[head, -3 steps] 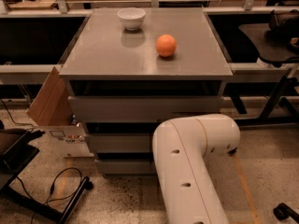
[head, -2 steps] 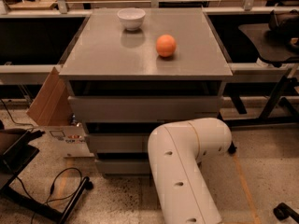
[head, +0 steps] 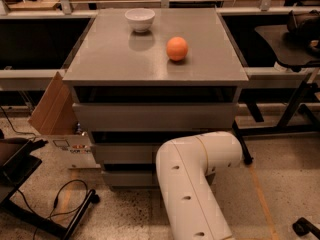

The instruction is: Open bottom drawer

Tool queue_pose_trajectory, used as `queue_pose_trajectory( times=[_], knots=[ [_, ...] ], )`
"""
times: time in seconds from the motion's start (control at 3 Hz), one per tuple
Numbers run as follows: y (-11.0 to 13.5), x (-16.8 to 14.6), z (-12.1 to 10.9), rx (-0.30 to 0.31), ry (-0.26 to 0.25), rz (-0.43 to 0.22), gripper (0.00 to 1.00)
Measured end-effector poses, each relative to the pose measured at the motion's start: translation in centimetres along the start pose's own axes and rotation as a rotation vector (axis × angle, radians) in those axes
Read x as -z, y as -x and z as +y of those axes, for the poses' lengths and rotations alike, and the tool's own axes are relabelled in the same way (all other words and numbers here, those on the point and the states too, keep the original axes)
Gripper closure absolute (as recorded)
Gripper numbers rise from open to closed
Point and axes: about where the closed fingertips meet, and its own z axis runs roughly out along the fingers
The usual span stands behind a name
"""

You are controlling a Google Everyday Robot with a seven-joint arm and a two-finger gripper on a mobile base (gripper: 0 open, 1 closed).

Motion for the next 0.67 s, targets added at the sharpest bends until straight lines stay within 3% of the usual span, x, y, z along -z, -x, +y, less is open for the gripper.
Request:
queue_pose_trajectory(
  times=[0.33,0.67],
  knots=[
    [0.0,-0.1,-0.7,-0.023,-0.005,0.02,0.49],
    [-1.1,2.9,-0.8,-0.067,-0.004,0.042,0.72]
  ],
)
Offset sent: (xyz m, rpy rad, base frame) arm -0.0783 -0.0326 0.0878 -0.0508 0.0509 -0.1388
